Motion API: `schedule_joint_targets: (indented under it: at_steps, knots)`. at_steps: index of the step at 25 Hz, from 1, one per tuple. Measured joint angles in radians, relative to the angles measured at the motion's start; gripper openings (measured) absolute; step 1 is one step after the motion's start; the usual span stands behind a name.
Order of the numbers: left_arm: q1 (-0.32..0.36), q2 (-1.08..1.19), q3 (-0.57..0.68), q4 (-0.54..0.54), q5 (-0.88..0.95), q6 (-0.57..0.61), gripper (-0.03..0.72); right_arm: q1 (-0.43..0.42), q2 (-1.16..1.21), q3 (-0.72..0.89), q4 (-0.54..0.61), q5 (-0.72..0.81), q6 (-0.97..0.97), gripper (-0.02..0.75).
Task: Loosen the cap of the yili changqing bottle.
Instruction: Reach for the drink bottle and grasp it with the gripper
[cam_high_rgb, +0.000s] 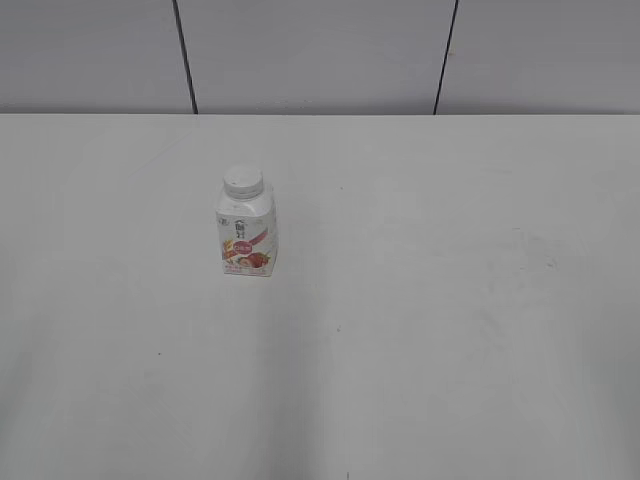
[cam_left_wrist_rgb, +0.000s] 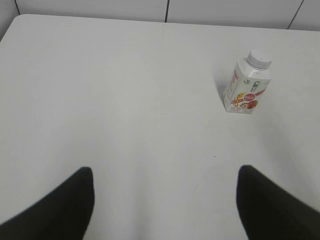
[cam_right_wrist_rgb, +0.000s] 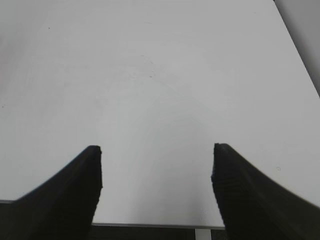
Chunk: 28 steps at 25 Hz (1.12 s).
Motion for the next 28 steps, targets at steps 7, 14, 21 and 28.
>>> schedule_joint_targets:
  at_steps: [7, 14, 21, 28]
  knots:
    - [0.000, 0.000, 0.000, 0.000, 0.000, 0.000, 0.537, 0.000, 0.000, 0.000, 0.000, 0.000, 0.000, 0.545]
    - [0.000, 0.000, 0.000, 0.000, 0.000, 0.000, 0.537, 0.000, 0.000, 0.000, 0.000, 0.000, 0.000, 0.545]
    - [0.000, 0.000, 0.000, 0.000, 0.000, 0.000, 0.537, 0.000, 0.000, 0.000, 0.000, 0.000, 0.000, 0.545]
    - [0.000, 0.000, 0.000, 0.000, 0.000, 0.000, 0.537, 0.000, 0.000, 0.000, 0.000, 0.000, 0.000, 0.545]
